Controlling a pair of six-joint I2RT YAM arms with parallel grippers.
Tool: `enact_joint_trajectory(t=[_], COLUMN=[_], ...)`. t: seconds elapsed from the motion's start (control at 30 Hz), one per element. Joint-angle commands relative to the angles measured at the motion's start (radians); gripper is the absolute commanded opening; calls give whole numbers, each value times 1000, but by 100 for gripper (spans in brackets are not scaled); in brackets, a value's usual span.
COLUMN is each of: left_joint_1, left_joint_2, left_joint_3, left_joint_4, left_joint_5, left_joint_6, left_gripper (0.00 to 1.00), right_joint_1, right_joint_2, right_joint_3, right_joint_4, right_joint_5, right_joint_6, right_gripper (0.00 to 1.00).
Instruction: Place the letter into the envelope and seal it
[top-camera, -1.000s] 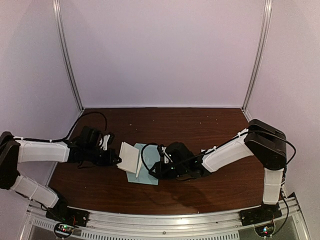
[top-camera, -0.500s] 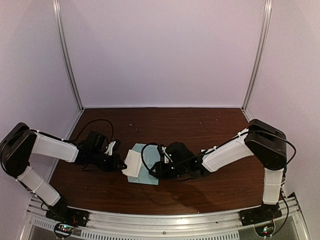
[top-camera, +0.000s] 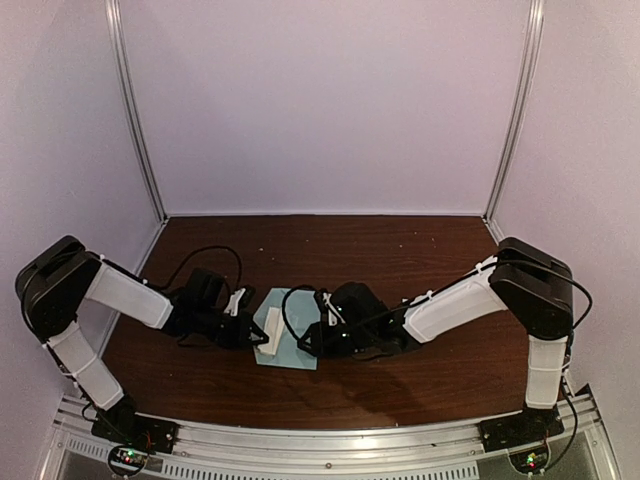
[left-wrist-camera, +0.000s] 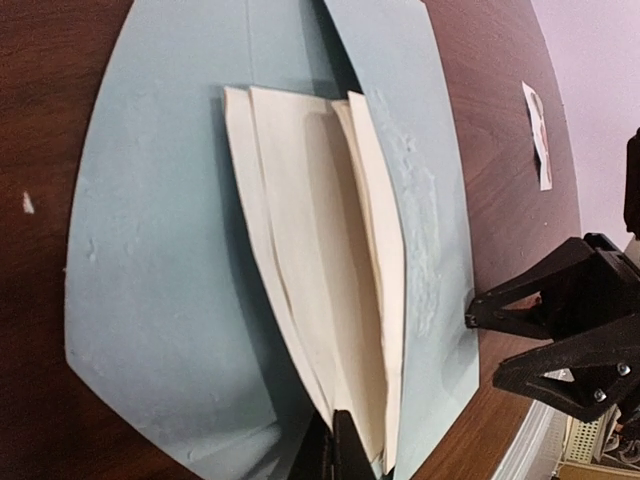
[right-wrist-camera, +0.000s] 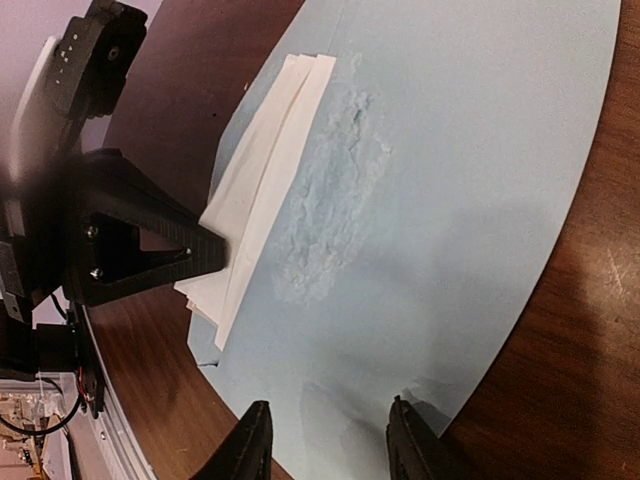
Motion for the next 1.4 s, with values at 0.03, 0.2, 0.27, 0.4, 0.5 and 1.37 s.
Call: enact_joint_trajectory(t=[0.03,0.2,0.27,0.4,0.5,1.37], left_joint_1=[-34,-47,-47,-46,-46,6], left_joint_2=[45,70,60,4,-50,90], left_joint_3=[50,71,76,88,99,240], left_joint_4=[81,90,67,-32,-109,-159], left_joint_5=[23,25,8,-58,-106,-107], left_joint_6=[-17,-17,-2,48,84,157], left_gripper=[0,0,0,4,23,18], right_joint_1=[-4,-4,-5,-8,-17,-124], right_joint_2=[39,36,20,-40,-113,-37], right_joint_3=[18,20,19,16,7,17], right_joint_4=[-58,-54,-66,-113,-164,-136], right_joint_5=[-3,-8,0,24,56,14], right_joint_6=[10,8,3,-13,-30,-52], right_gripper=[40,40,41,45,50,51])
